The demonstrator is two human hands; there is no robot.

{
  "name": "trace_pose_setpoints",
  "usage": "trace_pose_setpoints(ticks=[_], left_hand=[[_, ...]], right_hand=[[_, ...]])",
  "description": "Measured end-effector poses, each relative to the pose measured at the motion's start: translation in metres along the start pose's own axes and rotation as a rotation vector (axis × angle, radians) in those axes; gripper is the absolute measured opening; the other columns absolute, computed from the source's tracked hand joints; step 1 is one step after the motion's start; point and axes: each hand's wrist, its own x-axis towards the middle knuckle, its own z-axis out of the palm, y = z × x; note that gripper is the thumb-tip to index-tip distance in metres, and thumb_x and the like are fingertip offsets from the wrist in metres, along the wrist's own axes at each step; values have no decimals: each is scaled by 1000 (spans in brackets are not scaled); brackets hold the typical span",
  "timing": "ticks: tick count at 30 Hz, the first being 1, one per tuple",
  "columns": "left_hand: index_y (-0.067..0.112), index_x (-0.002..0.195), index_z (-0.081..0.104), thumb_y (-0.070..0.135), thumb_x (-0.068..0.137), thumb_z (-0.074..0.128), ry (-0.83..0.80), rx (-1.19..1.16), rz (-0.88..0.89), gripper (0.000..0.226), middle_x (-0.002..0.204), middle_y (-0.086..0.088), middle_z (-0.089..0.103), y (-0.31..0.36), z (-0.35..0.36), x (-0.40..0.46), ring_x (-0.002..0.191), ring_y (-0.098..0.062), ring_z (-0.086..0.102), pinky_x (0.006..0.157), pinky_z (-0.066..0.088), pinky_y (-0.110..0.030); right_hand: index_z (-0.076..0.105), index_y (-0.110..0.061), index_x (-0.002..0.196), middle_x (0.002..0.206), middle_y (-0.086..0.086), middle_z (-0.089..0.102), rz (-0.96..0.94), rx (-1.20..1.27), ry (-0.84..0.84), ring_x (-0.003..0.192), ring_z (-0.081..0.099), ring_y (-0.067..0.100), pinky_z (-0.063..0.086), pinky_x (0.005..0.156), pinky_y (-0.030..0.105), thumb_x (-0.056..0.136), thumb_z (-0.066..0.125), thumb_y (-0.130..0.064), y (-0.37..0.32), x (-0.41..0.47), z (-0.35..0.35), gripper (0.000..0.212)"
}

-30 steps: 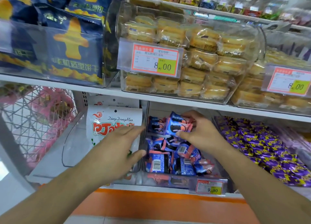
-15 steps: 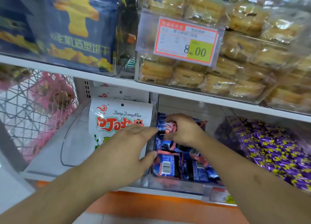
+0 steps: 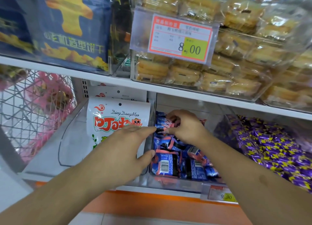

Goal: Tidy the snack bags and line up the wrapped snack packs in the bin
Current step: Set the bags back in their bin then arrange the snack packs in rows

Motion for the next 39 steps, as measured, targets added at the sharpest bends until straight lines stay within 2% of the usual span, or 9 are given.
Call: trace_pose_setpoints(ticks=[5, 10, 14, 18, 22, 26, 28, 32, 39], left_hand=[[46, 160, 23, 52, 101, 53, -22, 6, -21, 67, 163, 18, 38, -2, 0, 0, 152, -5, 27, 119, 27, -22], [46, 160, 25, 52, 100, 55, -29, 17, -38, 67, 161, 13, 42, 1, -1, 0, 150, -8, 33, 118, 31, -24], [46, 160, 25, 51, 100, 55, -53, 26, -55, 67, 161, 11, 43, 4, -4, -1, 149, -10, 36, 118, 34, -26], [47, 160, 25, 51, 100, 55, -75, 28, -73, 67, 159, 12, 44, 6, -5, -2, 145, -10, 40, 115, 39, -27], [45, 160, 27, 51, 100, 56, -75, -2, -102, 67, 161, 14, 43, 7, -7, -3, 147, -9, 39, 115, 39, -27], [43, 151, 42, 43, 99, 60, -5, -51, -118, 55, 148, 18, 55, 12, -7, -4, 132, -5, 54, 101, 50, -20], [44, 135, 56, 41, 98, 63, 83, -177, -154, 38, 120, 21, 68, 20, -10, -4, 110, 0, 64, 81, 53, -15], [35, 118, 67, 43, 95, 68, 92, -840, -393, 25, 89, -3, 81, 48, -22, -4, 74, -17, 80, 60, 61, -35], [15, 107, 75, 32, 94, 74, 63, -1230, -549, 21, 89, -24, 81, 57, -31, -11, 85, -33, 82, 88, 63, -43]], right_hand=[[69, -22, 89, 87, -8, 66, -39, 65, 25, 78, 58, 3, 47, 73, 23, 83, 85, -19, 6, -30, -15, 17], [77, -34, 115, 88, -16, 65, -27, -62, -205, 80, 61, 0, 51, 74, 23, 87, 83, -32, -4, -46, -8, 28], [80, -28, 97, 79, -19, 60, -15, -82, -158, 73, 54, -6, 38, 64, 16, 87, 83, -29, -10, -47, -3, 11], [81, -24, 81, 70, -15, 64, 12, -35, -105, 63, 58, -2, 42, 61, 19, 84, 86, -26, -11, -53, -6, 7], [80, -31, 78, 81, -15, 73, 65, 89, 49, 74, 66, 4, 53, 67, 27, 86, 85, -26, -12, -63, -29, 11], [82, -28, 82, 80, -16, 74, 46, 231, 198, 66, 62, -3, 42, 58, 14, 87, 84, -25, -23, -85, -60, 6], [82, -30, 83, 84, -18, 73, 30, 285, 240, 67, 63, -2, 43, 58, 9, 87, 84, -25, -32, -100, -68, 7], [82, -34, 82, 89, -20, 72, -90, 280, 296, 90, 68, 4, 54, 78, 24, 84, 86, -22, -52, -125, -70, 13], [84, -30, 91, 92, -18, 74, -217, 330, 304, 97, 69, 9, 54, 84, 24, 82, 87, -21, -72, -149, -66, 13]])
